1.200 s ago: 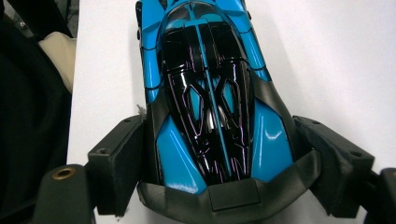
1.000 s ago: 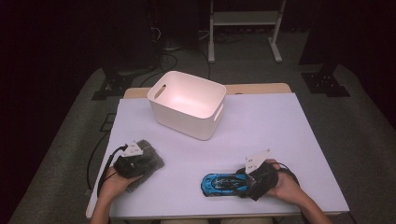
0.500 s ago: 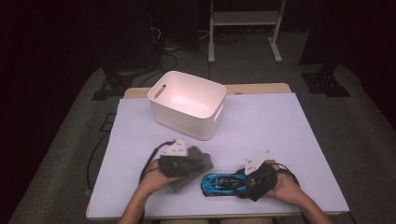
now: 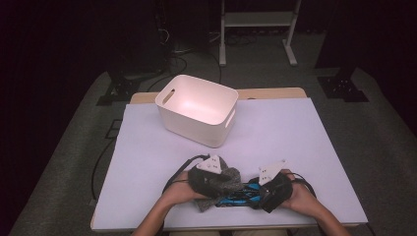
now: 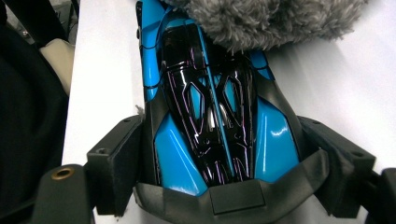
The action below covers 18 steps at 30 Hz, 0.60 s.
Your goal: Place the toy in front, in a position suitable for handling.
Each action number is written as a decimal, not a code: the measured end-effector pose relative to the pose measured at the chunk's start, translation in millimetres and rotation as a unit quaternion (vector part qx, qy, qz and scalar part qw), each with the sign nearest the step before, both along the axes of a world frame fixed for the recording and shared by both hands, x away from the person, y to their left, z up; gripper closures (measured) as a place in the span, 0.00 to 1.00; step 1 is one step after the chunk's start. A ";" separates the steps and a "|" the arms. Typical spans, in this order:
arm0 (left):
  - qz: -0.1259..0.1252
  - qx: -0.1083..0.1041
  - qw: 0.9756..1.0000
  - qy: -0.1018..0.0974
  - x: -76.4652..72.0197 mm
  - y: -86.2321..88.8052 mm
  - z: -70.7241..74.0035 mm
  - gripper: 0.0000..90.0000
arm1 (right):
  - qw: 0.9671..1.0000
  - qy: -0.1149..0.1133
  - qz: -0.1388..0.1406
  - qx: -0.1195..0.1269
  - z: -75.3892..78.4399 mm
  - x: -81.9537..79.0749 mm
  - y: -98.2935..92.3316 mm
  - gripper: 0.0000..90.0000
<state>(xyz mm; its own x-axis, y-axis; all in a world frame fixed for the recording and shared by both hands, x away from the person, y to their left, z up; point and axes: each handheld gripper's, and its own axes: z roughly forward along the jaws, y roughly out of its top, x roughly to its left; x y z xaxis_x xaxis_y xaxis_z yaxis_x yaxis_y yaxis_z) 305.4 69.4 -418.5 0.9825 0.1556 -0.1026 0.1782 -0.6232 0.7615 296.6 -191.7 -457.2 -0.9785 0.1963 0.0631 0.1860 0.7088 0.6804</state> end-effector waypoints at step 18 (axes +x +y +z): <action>0.048 -0.002 0.999 -0.002 6.0 41.5 -10.8 0.84 | 0.999 -0.026 -0.003 -0.029 2.9 -0.9 16.8 0.22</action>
<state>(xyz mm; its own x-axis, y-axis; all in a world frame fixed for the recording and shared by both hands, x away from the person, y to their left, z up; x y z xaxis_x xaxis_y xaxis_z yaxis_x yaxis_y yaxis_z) 311.4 110.9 -429.2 0.9636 0.2478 -0.1002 0.2340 -0.6012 0.7641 295.7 -174.9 -454.3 -0.9790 0.2041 0.0000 0.1555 0.7460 0.6476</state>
